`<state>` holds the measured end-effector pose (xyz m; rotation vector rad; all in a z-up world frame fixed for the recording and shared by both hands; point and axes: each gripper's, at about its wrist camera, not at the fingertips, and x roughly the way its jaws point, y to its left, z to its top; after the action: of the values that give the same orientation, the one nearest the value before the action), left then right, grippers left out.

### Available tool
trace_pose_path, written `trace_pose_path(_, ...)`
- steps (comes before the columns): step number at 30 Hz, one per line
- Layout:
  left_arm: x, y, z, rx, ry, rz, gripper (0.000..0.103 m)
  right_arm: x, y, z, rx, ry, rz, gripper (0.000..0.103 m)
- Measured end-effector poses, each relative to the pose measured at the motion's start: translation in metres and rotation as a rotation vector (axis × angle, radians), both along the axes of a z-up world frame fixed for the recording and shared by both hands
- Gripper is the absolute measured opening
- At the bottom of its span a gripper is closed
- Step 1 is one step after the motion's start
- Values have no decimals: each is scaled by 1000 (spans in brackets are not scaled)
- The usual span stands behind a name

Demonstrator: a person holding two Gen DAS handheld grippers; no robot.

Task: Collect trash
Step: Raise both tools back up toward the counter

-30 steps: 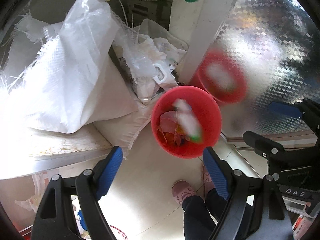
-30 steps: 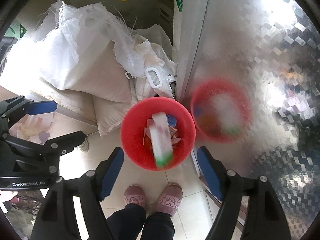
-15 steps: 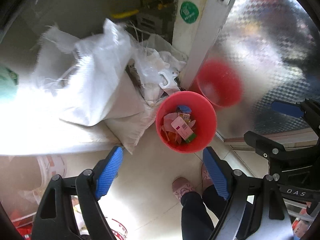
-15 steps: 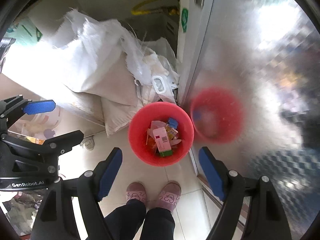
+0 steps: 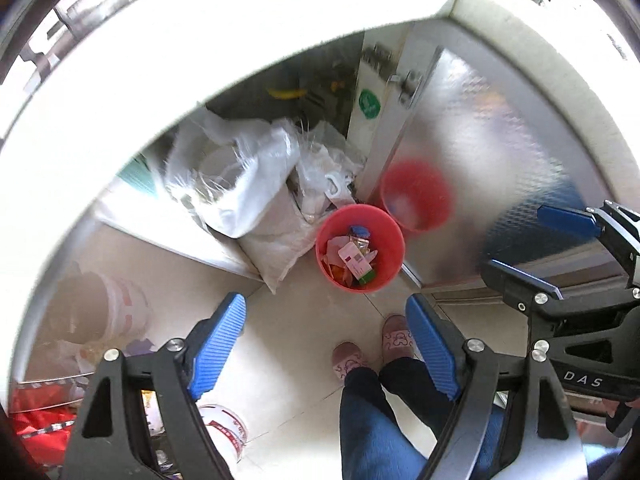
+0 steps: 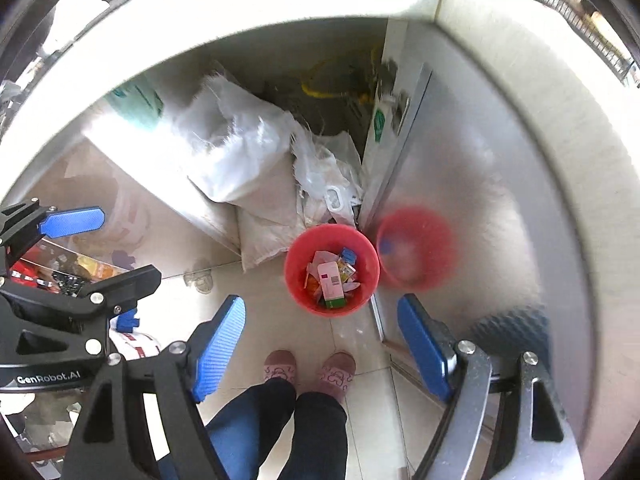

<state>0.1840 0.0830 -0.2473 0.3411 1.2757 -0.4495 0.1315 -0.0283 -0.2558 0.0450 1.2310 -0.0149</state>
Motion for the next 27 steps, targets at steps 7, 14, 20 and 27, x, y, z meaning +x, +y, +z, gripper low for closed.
trace_pose_path(7, -7, -5, 87, -50, -114, -34, 81, -12, -5, 81, -35, -121, -20, 77)
trace_pose_path(14, -1, -30, 147, -119, -186, -105, 81, -20, -26, 140, -89, -223, -111, 77)
trace_pose_path(20, 14, -70, 179, -128, -238, -216, 81, -20, -59, 165, -99, -266, -216, 77)
trace_pose_path(27, 44, -130, 197, -163, -264, -295, 81, -6, -104, 185, -131, -316, -355, 77)
